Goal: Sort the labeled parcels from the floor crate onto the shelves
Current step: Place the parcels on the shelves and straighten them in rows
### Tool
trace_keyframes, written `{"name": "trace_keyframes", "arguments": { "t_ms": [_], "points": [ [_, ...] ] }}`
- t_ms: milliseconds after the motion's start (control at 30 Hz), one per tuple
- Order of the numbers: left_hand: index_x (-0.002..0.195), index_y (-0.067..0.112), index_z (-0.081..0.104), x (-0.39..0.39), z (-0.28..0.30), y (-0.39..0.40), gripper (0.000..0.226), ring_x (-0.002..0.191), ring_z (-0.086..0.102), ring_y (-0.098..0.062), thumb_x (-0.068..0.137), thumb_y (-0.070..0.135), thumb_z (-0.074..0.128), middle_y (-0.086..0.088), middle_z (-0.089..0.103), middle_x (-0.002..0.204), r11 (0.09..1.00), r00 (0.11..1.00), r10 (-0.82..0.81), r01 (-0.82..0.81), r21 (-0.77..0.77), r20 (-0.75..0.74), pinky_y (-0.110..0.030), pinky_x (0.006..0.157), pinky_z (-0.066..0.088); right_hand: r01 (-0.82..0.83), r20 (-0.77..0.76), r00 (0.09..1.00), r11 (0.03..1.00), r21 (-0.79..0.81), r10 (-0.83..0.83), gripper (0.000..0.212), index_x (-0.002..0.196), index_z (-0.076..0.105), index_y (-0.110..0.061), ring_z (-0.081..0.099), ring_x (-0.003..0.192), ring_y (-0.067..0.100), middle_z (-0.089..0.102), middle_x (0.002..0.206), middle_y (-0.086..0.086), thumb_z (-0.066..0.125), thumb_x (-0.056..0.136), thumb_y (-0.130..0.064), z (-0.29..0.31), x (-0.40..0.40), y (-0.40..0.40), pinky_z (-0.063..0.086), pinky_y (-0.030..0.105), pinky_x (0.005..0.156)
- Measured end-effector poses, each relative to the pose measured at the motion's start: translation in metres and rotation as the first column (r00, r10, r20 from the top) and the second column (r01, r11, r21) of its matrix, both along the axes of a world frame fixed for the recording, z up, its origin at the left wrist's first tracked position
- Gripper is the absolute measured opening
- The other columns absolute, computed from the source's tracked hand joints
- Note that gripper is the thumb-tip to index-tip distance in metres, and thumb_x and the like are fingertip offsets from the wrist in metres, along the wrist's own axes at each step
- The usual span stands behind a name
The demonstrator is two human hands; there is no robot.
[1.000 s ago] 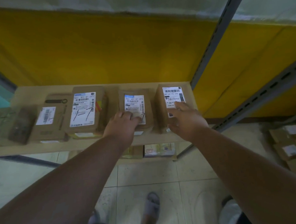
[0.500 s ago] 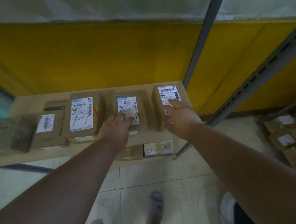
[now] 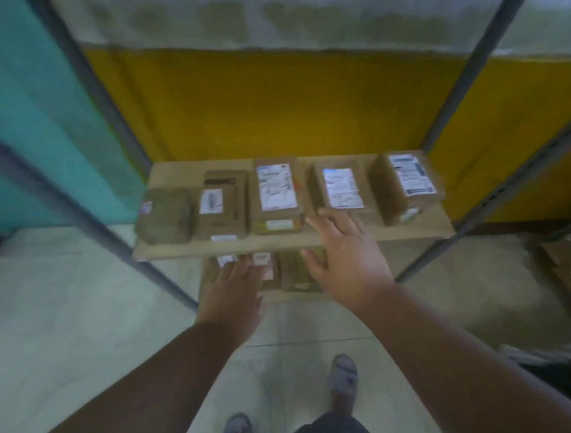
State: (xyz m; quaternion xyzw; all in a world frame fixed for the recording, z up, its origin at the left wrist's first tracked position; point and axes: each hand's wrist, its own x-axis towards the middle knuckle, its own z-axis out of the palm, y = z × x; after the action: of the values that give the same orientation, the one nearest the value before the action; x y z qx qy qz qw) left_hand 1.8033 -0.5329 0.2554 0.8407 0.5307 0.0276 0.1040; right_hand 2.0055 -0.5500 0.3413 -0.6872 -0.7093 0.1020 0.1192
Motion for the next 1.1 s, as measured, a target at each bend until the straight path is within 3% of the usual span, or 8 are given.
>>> {"name": "trace_keyframes", "arguments": {
  "t_ms": [100,200,367,733,900,1000,1100],
  "points": [
    [0.123,0.023,0.061,-0.052,-0.010,-0.015,0.057,0.106,0.061,-0.029,0.069,0.030,0.078,-0.004,0.063,0.117,0.997,0.997,0.074,-0.074,-0.037,-0.021,-0.043,0.085,0.054,-0.056,-0.022,0.998,0.998,-0.013,0.055,0.052,0.141,0.049,-0.022,0.039,0.136,0.025,0.046,0.147,0.001,0.057,0.093,-0.041,-0.012,-0.055,-0.004,0.036,0.041,0.111],
    [0.128,0.023,0.058,-0.084,-0.035,-0.019,0.054,0.113,0.058,-0.028,0.077,0.030,0.075,-0.004,0.061,0.125,0.988,0.991,0.125,-0.128,-0.085,-0.043,-0.044,0.092,0.052,-0.102,-0.051,0.993,0.995,0.019,0.103,0.049,0.130,0.057,-0.019,0.050,0.127,0.028,0.056,0.136,0.004,0.066,0.086,-0.037,-0.040,-0.088,-0.001,0.045,0.044,0.104],
    [0.137,0.022,0.051,-0.101,-0.103,-0.004,0.053,0.125,0.051,-0.025,0.088,0.034,0.066,-0.002,0.055,0.136,0.960,0.971,0.234,-0.238,-0.145,-0.043,-0.041,0.103,0.045,-0.190,-0.088,0.978,0.982,-0.023,0.187,0.048,0.127,0.057,-0.017,0.057,0.116,0.028,0.058,0.131,0.005,0.057,0.085,-0.040,-0.108,-0.114,0.008,0.048,0.039,0.096],
    [0.141,0.024,0.045,-0.098,-0.388,0.060,0.052,0.126,0.049,-0.025,0.092,0.035,0.060,-0.002,0.052,0.139,0.905,0.945,0.311,-0.326,-0.275,-0.097,-0.041,0.103,0.045,-0.207,-0.084,0.977,0.970,-0.131,0.197,0.051,0.137,0.053,-0.018,0.049,0.129,0.027,0.053,0.140,0.006,0.060,0.091,-0.038,-0.391,-0.125,0.085,0.047,0.046,0.103],
    [0.134,0.023,0.048,-0.087,-0.479,0.110,0.041,0.115,0.052,-0.025,0.094,0.024,0.053,-0.003,0.056,0.128,0.927,0.953,0.299,-0.304,-0.220,-0.058,-0.040,0.097,0.047,-0.207,-0.044,0.978,0.967,-0.146,0.203,0.056,0.145,0.044,-0.021,0.036,0.141,0.026,0.037,0.154,0.005,0.059,0.094,-0.040,-0.491,-0.117,0.141,0.038,0.045,0.112],
    [0.132,0.020,0.048,-0.083,-0.522,0.138,0.040,0.110,0.052,-0.026,0.093,0.020,0.050,-0.005,0.054,0.127,0.948,0.958,0.281,-0.286,-0.137,-0.058,-0.039,0.093,0.045,-0.254,0.019,0.966,0.962,-0.102,0.258,0.055,0.143,0.047,-0.019,0.039,0.137,0.027,0.040,0.152,0.007,0.064,0.093,-0.036,-0.535,-0.115,0.180,0.038,0.042,0.108],
    [0.141,0.020,0.041,-0.080,-0.559,0.157,0.051,0.121,0.047,-0.026,0.092,0.021,0.052,-0.005,0.046,0.140,0.959,0.961,0.273,-0.275,-0.062,-0.047,-0.038,0.097,0.043,-0.266,0.047,0.962,0.962,-0.069,0.269,0.055,0.143,0.048,-0.020,0.039,0.136,0.025,0.042,0.148,0.005,0.067,0.092,-0.031,-0.572,-0.113,0.214,0.037,0.043,0.110]
  ]
}}
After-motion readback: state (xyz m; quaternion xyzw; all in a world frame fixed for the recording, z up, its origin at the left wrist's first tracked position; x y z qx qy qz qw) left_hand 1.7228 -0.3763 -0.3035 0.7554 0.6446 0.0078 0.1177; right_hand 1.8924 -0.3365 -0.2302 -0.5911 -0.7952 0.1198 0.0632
